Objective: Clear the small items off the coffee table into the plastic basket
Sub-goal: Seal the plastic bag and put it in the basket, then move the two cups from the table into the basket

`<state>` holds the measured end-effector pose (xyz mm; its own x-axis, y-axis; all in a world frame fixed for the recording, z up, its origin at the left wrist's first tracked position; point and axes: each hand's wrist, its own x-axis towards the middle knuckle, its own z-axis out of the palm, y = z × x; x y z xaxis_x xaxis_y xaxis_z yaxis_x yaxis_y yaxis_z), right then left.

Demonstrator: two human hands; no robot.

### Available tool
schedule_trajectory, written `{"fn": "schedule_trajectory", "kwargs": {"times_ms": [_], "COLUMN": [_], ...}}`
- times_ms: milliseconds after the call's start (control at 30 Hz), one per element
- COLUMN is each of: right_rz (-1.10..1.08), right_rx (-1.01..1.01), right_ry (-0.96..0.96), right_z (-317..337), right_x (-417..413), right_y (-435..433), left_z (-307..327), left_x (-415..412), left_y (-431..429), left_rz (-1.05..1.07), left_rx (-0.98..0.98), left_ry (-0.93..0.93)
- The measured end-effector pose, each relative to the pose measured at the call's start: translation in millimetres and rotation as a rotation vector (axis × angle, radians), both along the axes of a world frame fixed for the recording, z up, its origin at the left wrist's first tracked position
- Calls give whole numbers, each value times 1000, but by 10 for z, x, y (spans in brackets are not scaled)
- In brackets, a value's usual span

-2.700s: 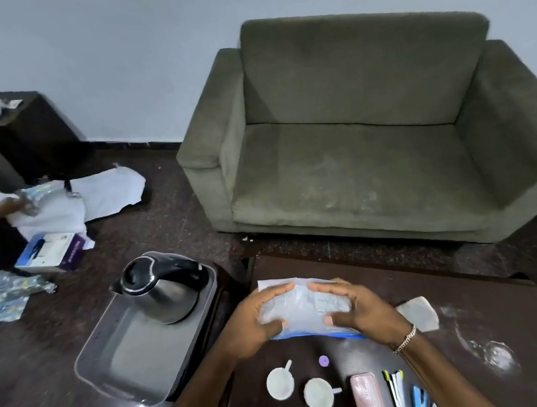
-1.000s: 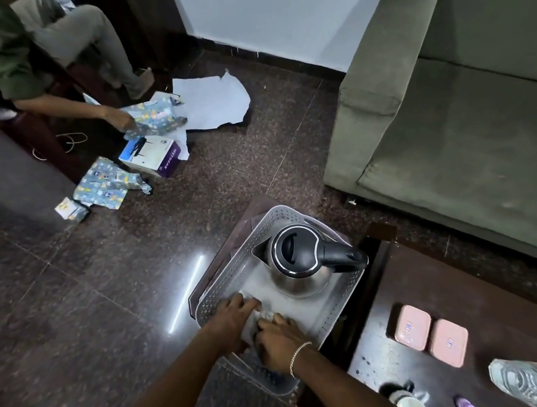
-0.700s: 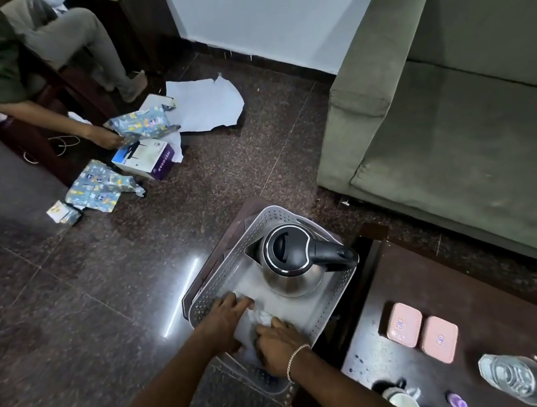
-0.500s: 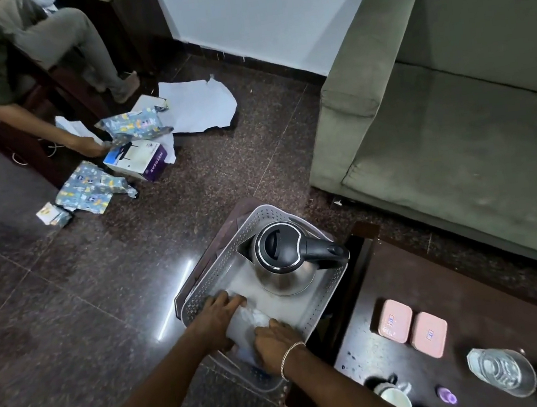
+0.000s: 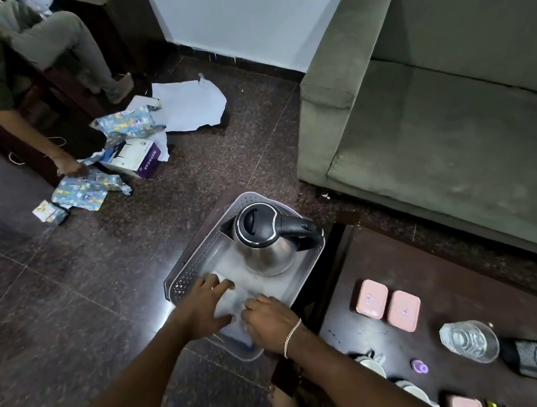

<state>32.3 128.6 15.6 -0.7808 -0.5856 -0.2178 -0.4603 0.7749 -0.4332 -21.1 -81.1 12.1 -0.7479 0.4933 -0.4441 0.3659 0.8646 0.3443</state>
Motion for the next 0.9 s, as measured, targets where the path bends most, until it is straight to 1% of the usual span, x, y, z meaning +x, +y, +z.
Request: {"fn": "schedule_trajectory", "kwargs": {"times_ms": [100, 200, 300, 433, 567, 633, 733, 800, 900], "right_rz": [-70, -127, -187, -284, -380, -462, -661, -778, -890], "right_rx": [-110, -142, -131, -127, -36, 10, 58, 126, 249], "right_ry": [99, 164, 164, 137, 79, 43, -103, -194, -285], "right_z": [74, 135, 149, 168, 154, 138, 88, 19, -119], "right_x": [160, 360, 565, 968, 1423, 1650, 1944, 2113, 2318], "right_y": [211, 498, 814, 1371, 1913, 2114, 2280, 2333, 2312], "left_z": [117, 236, 294, 322, 254, 202, 85, -13, -151], "left_x": [211, 415, 586, 896, 1229, 1395, 1626, 1770, 1947], "left_y": [217, 498, 753, 1206, 1670, 1897, 2200, 2389, 2599], "left_rz": [31, 31, 41, -8, -41, -64, -96, -125, -131], "left_rx": [97, 158, 205, 242, 214, 194, 142, 97, 43], "left_ry": [101, 154, 150, 122, 50, 0, -67, -85, -120]}}
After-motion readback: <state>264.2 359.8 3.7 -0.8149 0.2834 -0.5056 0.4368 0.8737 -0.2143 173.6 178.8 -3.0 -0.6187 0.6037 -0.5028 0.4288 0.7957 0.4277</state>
